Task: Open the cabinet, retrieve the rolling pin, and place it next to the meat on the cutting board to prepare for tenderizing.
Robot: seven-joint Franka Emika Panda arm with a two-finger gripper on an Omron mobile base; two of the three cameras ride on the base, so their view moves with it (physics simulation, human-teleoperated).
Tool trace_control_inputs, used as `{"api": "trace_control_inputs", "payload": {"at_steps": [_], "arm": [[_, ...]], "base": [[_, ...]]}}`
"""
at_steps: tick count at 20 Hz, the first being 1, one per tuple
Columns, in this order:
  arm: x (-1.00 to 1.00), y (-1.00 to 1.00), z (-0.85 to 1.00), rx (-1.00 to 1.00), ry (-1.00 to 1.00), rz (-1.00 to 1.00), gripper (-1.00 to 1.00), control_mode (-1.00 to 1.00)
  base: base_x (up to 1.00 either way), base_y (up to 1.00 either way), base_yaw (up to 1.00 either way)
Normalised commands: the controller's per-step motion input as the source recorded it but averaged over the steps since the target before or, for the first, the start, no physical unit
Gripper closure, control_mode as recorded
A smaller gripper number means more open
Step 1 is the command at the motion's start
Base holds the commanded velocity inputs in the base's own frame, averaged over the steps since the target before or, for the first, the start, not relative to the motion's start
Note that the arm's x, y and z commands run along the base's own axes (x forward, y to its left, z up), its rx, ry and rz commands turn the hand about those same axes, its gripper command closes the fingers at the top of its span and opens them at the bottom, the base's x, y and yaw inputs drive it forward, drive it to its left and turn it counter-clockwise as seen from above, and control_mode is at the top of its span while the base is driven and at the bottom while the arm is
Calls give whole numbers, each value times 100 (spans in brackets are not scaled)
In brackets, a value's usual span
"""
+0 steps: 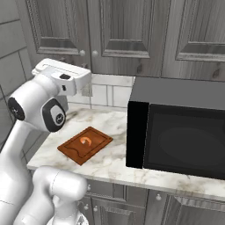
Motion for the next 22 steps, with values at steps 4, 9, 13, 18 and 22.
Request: {"api": "trace_control_inputs", "payload": {"at_steps": [4, 9, 13, 18, 22], "arm": [[29, 0, 0, 0, 0, 0, -100, -100], [33, -3, -1, 1, 0, 0, -100, -100], [42, 0, -2, 0, 0, 1, -100, -100], [49, 0, 0, 0, 0, 3, -100, -100], [43, 0, -7, 0, 2, 4, -100, -100]], "base": [[0, 0, 0], [0, 0, 0], [0, 0, 0], [0, 0, 0], [0, 0, 0]]}}
